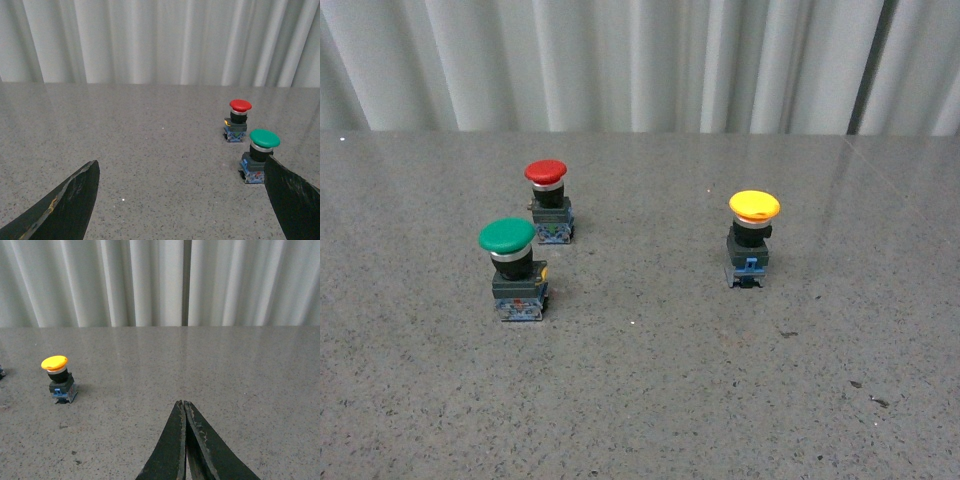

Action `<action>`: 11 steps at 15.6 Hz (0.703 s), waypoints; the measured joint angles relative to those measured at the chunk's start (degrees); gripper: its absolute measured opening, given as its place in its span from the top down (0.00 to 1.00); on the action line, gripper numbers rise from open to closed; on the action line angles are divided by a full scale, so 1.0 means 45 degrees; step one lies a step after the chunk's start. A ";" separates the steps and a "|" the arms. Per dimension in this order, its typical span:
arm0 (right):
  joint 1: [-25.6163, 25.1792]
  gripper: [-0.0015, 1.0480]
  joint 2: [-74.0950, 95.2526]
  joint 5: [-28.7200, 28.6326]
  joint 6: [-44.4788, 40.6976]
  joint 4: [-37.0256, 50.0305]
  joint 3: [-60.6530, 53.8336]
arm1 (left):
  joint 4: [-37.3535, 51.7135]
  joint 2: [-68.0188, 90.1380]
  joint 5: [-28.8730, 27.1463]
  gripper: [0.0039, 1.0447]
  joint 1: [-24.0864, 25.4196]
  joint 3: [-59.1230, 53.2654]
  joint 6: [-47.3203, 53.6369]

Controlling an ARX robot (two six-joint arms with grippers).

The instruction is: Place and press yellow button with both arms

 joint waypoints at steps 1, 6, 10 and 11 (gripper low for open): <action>0.0000 0.98 0.0000 0.0000 0.0000 0.0000 0.0000 | 0.0000 0.0000 0.0005 0.06 0.0000 0.0000 0.0000; 0.0000 0.67 0.0000 0.0000 -0.0005 0.0000 0.0000 | 0.0000 0.0000 0.0005 0.06 0.0000 0.0000 0.0000; 0.0000 0.26 0.0000 0.0005 -0.0005 0.0000 0.0000 | 0.0000 0.0000 0.0005 0.06 0.0000 0.0000 0.0000; 0.0000 0.16 0.0000 0.0005 -0.0005 0.0000 0.0000 | 0.0000 0.0000 0.0005 0.06 0.0000 0.0000 0.0000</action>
